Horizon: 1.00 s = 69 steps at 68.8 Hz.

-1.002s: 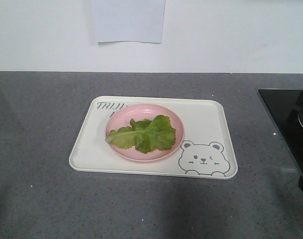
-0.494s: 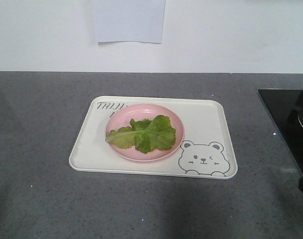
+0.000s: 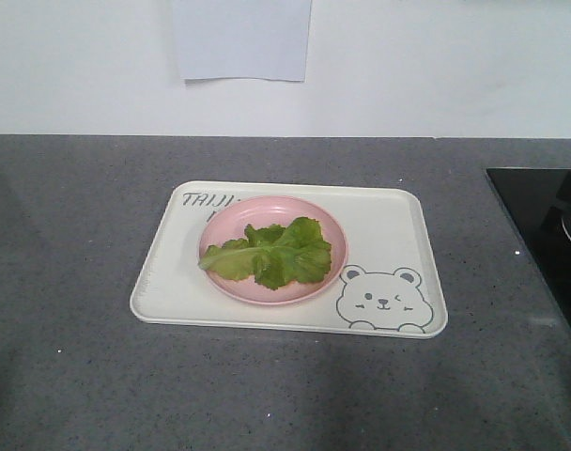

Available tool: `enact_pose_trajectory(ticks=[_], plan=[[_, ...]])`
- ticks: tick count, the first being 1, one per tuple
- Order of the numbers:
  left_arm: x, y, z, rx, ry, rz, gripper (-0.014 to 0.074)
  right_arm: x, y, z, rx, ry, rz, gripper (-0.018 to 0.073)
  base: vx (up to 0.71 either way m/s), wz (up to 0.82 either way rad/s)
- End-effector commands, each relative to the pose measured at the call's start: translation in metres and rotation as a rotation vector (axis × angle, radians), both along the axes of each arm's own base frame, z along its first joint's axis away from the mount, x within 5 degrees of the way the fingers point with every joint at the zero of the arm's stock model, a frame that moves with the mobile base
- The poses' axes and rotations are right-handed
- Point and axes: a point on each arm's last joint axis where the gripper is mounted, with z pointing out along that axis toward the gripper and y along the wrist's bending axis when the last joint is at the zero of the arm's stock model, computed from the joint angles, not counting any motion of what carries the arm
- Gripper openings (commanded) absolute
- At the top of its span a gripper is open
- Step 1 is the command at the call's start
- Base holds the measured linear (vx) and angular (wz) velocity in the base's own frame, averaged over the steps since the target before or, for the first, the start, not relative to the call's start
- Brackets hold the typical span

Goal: Transfer vegetables to tray and serve

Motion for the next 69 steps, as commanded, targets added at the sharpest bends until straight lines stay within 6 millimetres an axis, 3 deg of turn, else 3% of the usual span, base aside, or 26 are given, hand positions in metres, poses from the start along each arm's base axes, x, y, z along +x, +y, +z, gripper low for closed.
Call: enact_pose_trajectory(ticks=[1,10,69], plan=[[-0.0003,-0.0004,-0.0017,-0.003,-0.056,-0.005,-0.0006,-0.0017,0.0028,0.0039,0.0,-0.209,0.031,-0.0003,0.0,0.0],[-0.0003,-0.0004,-0.0018,-0.003,-0.055,-0.004,-0.0006,-0.0018,0.0018,0.0014,0.065,-0.163,0.022,-0.0003,0.0,0.0],[-0.0003,-0.0004,-0.0021,-0.003,-0.051,-0.004,-0.0006,-0.0018,0.0017,0.0013,0.052,-0.16,0.02,-0.0003,0.0,0.0]])
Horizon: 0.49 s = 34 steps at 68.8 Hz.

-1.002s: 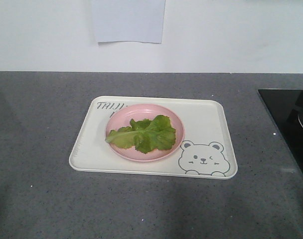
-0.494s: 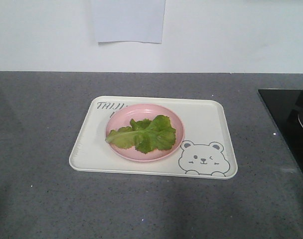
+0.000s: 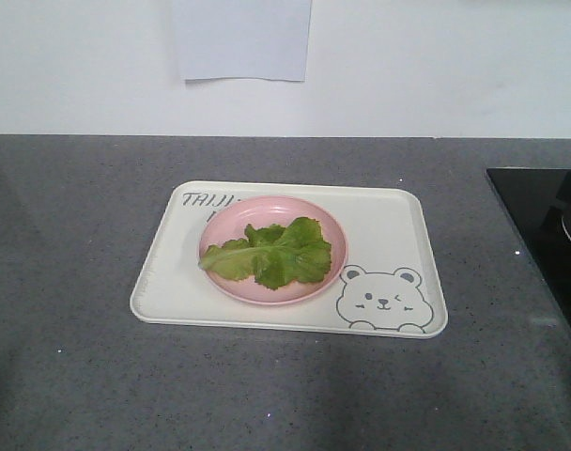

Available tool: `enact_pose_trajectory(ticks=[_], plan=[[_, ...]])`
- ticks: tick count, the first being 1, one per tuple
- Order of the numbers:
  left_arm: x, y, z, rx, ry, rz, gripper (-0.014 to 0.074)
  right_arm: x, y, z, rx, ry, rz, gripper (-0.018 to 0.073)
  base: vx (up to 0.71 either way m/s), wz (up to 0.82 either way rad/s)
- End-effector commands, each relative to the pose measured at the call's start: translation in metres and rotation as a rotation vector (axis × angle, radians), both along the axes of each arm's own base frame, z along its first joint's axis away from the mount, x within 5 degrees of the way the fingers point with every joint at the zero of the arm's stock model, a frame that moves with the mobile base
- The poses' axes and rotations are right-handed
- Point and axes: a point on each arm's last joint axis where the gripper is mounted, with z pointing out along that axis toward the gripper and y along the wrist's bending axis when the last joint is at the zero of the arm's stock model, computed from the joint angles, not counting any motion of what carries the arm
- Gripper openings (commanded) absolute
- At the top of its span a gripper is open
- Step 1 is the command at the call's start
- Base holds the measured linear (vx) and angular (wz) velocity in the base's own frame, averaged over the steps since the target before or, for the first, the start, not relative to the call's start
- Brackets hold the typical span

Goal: Transfer vegetables to tray and serve

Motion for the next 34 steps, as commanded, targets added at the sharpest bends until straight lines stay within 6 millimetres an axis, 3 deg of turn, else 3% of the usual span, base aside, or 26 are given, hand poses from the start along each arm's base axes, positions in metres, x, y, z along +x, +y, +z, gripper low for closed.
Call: enact_pose_trajectory(ticks=[1,34], plan=[[-0.0003,-0.0004,-0.0019,-0.003,-0.054,-0.004,-0.0006,0.0007,0.0014,0.0014,-0.01,-0.055,0.012,-0.0003,0.0,0.0],[-0.0003,-0.0004,-0.0019,-0.003,-0.054,-0.004,-0.0006,0.0007,0.0014,0.0014,-0.011,-0.055,0.012,-0.0003,0.0,0.0]])
